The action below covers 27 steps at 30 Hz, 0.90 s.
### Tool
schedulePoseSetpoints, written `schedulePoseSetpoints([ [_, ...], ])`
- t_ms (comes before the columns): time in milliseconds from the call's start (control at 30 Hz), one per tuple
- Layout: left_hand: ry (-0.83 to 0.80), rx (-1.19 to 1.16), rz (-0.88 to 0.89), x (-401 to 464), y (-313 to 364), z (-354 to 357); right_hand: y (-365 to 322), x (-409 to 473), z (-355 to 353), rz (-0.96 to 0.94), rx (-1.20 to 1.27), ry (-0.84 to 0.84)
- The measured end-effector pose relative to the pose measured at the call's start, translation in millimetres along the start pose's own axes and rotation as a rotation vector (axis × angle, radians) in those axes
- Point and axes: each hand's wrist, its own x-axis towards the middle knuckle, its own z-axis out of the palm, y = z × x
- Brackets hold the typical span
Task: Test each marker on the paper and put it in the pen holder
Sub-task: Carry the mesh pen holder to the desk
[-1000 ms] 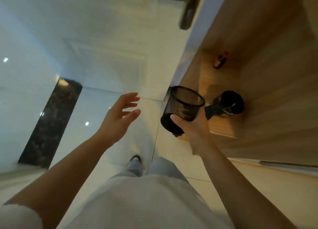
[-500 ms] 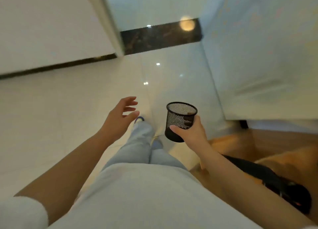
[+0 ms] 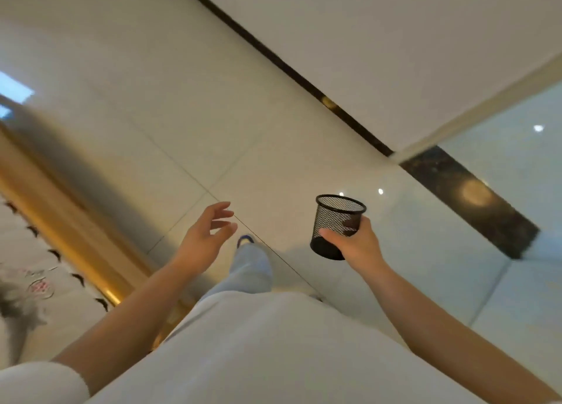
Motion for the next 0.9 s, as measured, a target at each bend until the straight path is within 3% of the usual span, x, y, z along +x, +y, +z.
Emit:
schedulePoseSetpoints([
  [233,0.184,-0.114,-0.084,70,-9,-170,-135,56,116,-0.052,-0.059,-0.06],
  [533,0.408,-0.271,-0.092,181,17,-324,-313,148,259,-0.179,-0.222,-0.229],
  [733,0.627,-0.446,-0.302,232,3,-416,-452,221,380,-0.255,-0.427,-0.418],
  [900,0.783,-0.528,-0.36,272,-2,-505,-588,255,485,-0.366,-0.502,-0.544],
])
